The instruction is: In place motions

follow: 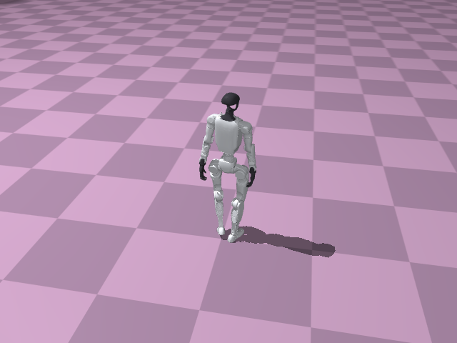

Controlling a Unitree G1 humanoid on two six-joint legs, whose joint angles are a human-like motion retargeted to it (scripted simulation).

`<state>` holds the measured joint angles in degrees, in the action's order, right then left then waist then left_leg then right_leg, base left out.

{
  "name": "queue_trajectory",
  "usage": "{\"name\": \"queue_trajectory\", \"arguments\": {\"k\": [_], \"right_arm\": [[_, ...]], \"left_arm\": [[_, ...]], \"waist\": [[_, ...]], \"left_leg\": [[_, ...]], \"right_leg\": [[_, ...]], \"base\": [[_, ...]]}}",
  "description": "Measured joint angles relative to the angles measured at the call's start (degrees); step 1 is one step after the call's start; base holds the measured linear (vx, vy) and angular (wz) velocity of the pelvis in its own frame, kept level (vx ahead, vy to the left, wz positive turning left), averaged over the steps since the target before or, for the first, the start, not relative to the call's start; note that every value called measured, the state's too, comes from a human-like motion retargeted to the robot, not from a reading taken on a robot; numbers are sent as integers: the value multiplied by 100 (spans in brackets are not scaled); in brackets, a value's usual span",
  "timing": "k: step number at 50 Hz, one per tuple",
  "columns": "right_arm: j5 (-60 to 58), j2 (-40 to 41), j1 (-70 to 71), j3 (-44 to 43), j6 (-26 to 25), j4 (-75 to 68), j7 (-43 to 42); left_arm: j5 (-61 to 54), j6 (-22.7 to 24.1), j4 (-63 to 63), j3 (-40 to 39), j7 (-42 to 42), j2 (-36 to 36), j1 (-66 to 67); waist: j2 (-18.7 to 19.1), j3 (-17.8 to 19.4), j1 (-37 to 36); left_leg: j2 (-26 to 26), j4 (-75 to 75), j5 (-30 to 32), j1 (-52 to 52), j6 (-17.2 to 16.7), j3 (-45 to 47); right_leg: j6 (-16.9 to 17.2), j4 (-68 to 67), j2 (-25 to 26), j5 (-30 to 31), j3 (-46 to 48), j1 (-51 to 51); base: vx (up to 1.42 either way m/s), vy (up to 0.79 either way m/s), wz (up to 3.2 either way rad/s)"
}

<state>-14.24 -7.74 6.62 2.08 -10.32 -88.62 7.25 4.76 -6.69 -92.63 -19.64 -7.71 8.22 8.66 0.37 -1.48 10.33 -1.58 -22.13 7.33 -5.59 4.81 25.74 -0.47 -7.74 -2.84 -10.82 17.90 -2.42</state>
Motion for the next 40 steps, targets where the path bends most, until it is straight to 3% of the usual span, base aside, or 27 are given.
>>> {"name": "queue_trajectory", "arguments": {"k": [2,3,5,7,10,14,18,22,27,34,35,37,38,40], "right_arm": [[-37,129,563,134,14,381,267],[-68,176,802,222,74,639,416],[-121,198,1259,435,197,1124,772],[-265,243,1498,387,247,1559,797],[-267,349,1561,206,465,2124,526],[228,384,1688,342,731,2561,464],[362,503,1759,325,790,2673,479],[411,580,1595,330,863,2527,306],[292,569,1202,267,833,1984,278],[-209,315,209,127,661,847,181],[-315,250,49,84,619,662,182],[-557,80,-306,-71,486,401,196],[-715,-23,-495,-199,415,306,202],[-959,-228,-861,-423,289,202,217]], "left_arm": [[-188,35,-56,-167,13,29,104],[-338,81,-50,-222,-41,77,172],[-450,66,6,-364,-290,148,360],[-192,-65,-35,-525,-524,114,491],[-22,-138,-147,-679,-491,99,813],[-68,-116,-11,-773,-611,86,1091],[-135,-142,132,-810,-686,112,1064],[-221,-151,347,-767,-672,174,879],[-451,-88,816,-768,-577,90,585],[-640,215,1096,-537,-168,8,421],[-613,254,1064,-503,-57,27,391],[-554,290,962,-426,119,67,254],[-529,300,859,-380,204,73,127],[-505,304,622,-337,291,89,-185]], "waist": [[-203,317,-293],[-247,479,-332],[-314,766,-146],[-321,883,-451],[-452,719,-853],[-725,731,-1211],[-862,832,-1210],[-841,778,-1143],[-608,674,-942],[-332,105,-634],[-202,7,-603],[31,-110,-405],[123,-147,-209],[292,-147,113]], "left_leg": [[-358,-1746,1021,-1149,287,-16],[-564,-2542,1086,-1647,593,4],[-887,-3918,639,-2546,866,-136],[-1221,-4938,276,-3436,979,-40],[-1328,-6097,-211,-4819,999,-133],[-1471,-6874,-611,-6059,1010,24],[-1299,-6991,-717,-6637,1010,77],[-1370,-6685,-812,-6129,1010,50],[-1208,-5543,-510,-4385,969,-98],[-49,-1097,278,-1036,148,-676],[52,-215,223,-534,-68,-750],[132,896,-1079,116,-53,-881],[-14,1217,-1460,346,-23,-524],[-49,1673,-1312,382,-114,-785]], "right_leg": [[44,-1,-228,31,-123,28],[15,-7,-236,45,-61,23],[-104,-4,-167,80,172,-38],[-207,-17,-128,101,87,-28],[-456,-94,-67,58,-33,149],[-832,-338,-42,-138,-73,342],[-958,-504,-29,-250,-101,381],[-936,-416,104,-268,-113,291],[-745,-207,252,-195,91,115],[-373,-60,254,-174,184,34],[-334,-65,379,-197,176,36],[-255,-201,570,-302,295,77],[-193,-343,583,-370,464,113],[-73,-847,591,-200,602,337]], "base": [[-50,-18,-7],[-44,-20,28],[-28,-14,67],[-8,-10,-32],[16,-22,-43],[6,-20,-39],[2,-3,13],[8,0,22],[5,17,30],[16,11,-11],[24,11,-19],[20,12,44],[13,10,106],[6,11,109]]}}
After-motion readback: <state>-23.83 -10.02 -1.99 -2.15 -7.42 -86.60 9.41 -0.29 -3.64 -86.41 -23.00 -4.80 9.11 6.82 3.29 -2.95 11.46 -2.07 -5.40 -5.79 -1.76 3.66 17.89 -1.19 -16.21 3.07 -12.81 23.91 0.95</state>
